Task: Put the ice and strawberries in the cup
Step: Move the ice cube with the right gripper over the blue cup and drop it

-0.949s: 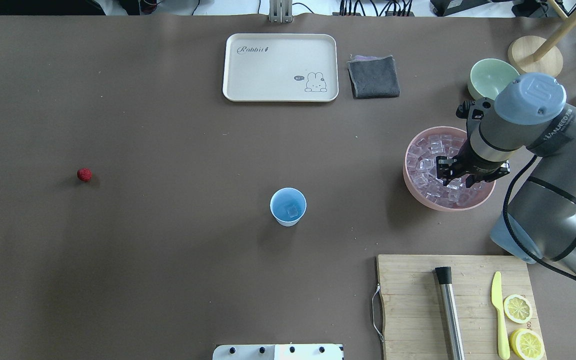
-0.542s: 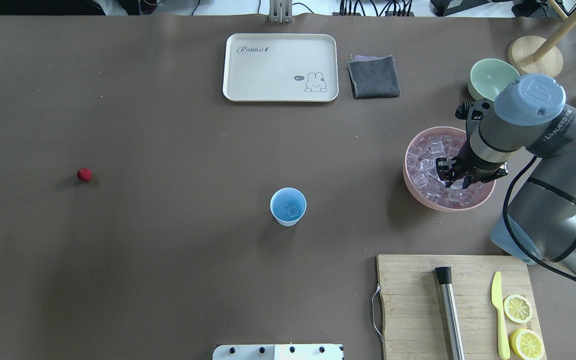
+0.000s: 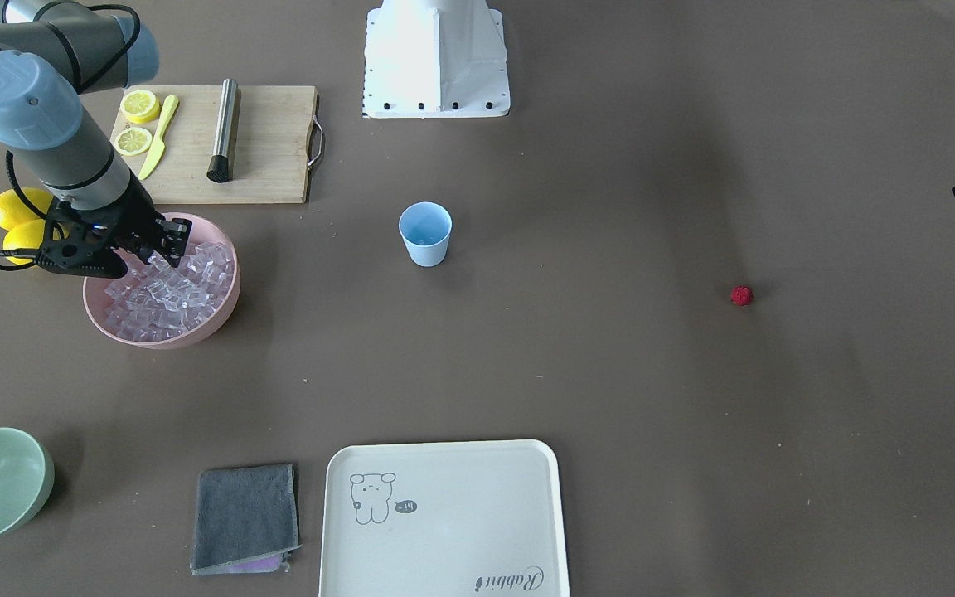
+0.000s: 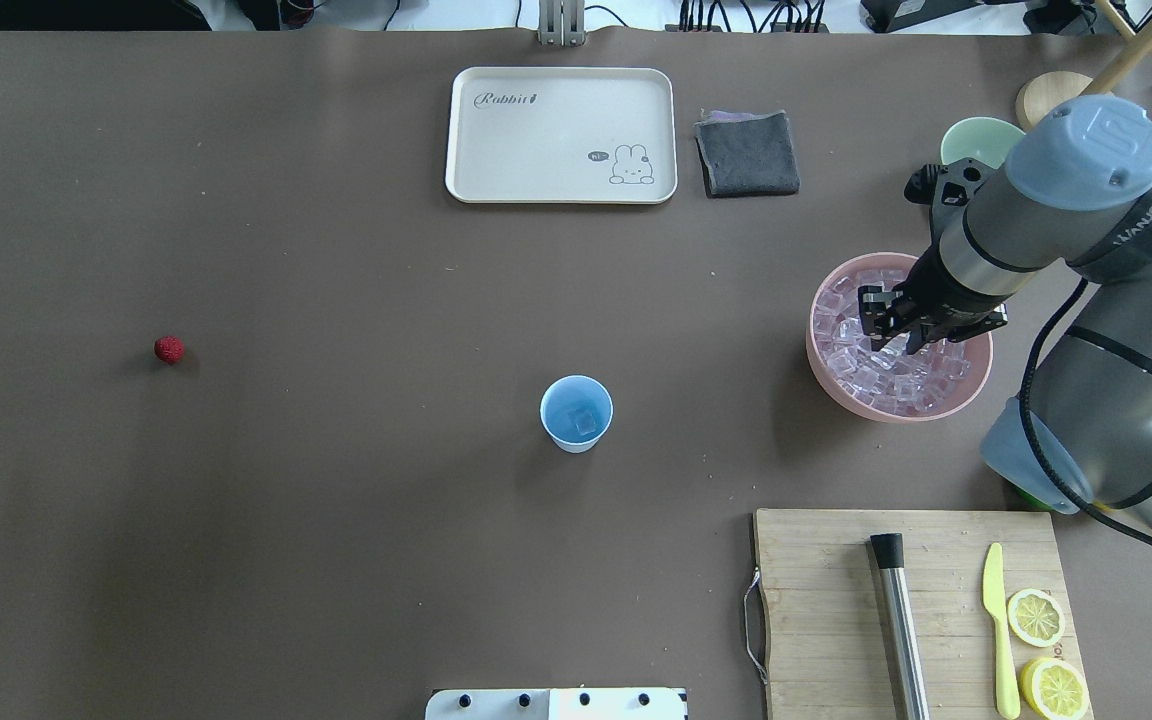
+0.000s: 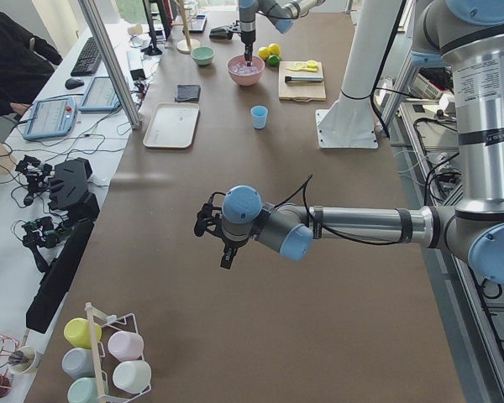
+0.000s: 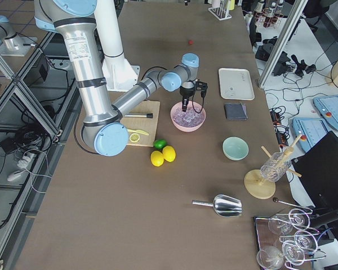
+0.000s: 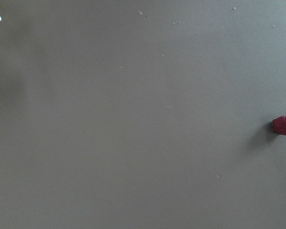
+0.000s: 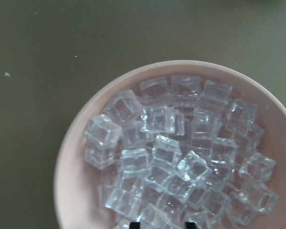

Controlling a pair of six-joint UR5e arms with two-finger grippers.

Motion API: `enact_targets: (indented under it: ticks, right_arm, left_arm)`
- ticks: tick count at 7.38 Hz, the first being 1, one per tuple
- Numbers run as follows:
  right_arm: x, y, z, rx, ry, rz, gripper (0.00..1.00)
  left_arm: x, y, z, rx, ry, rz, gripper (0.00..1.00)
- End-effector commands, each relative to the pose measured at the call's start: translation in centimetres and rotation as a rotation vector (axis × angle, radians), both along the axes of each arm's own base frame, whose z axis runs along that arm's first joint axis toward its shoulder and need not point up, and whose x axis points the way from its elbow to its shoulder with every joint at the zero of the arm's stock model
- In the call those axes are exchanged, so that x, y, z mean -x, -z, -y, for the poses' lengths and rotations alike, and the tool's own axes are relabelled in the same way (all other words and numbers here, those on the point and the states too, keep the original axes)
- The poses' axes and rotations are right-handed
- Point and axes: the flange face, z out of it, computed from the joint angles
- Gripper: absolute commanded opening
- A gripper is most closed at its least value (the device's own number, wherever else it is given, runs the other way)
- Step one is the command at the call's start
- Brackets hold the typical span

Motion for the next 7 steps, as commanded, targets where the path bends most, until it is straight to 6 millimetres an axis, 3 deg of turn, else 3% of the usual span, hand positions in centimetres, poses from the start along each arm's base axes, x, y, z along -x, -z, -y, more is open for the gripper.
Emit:
enact_targets:
  ticks: [1,2,5,7]
  right_arm:
    - [5.1,8.6,-1.3,0.001,0.015,0.048,0.0]
    - [7.8,12.1,-2.7,0.024,0.01,0.08,0.0]
    - [17.8,18.5,-5.3,0.042,-0.023,0.081,0.0]
    - [20.6,19.2,-7.2,0.046,-0.024,0.107,0.0]
  left_arm:
    - [0.0,0.0,0.0,0.002,-0.004,-0.007,0.97]
    - [0.0,0.0,0.0,0.002,-0.004,-0.007,0.97]
    - [0.1,0.1,-0.1,-0.001,-0.002,-0.007,0.97]
    - [0.0,0.0,0.0,0.0,-0.004,-0.007,0.97]
